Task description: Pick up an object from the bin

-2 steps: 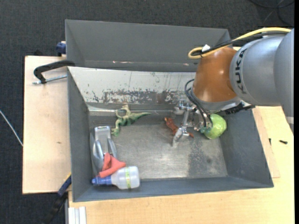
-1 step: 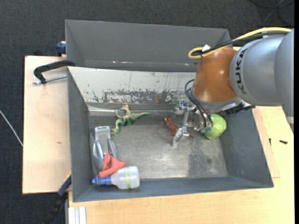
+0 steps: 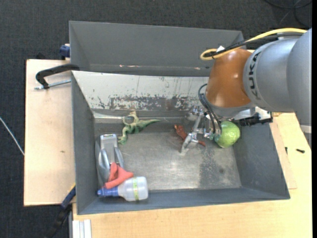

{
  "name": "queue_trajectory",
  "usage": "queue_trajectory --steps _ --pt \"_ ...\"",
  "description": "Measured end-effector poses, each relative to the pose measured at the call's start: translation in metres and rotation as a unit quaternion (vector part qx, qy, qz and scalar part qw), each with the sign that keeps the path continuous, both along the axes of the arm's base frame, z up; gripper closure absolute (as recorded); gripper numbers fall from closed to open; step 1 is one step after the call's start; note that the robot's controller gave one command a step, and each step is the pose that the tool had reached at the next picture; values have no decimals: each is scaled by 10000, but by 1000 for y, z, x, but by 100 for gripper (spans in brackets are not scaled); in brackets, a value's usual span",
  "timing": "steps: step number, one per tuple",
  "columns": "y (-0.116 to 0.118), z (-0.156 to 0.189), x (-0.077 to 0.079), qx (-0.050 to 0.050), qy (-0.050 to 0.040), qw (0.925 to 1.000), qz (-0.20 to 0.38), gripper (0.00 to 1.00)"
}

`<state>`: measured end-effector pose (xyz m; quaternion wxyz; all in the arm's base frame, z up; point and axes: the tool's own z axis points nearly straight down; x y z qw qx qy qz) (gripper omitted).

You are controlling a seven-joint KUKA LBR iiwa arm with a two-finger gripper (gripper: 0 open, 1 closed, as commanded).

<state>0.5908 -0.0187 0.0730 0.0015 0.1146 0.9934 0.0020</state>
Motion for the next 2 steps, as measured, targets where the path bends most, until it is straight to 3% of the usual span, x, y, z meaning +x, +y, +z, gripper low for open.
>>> queue_trajectory --steps 1,2 --pt "0 6 3 -53 -63 9969 779 100" --pt "0 6 3 -49 -59 9969 780 100"
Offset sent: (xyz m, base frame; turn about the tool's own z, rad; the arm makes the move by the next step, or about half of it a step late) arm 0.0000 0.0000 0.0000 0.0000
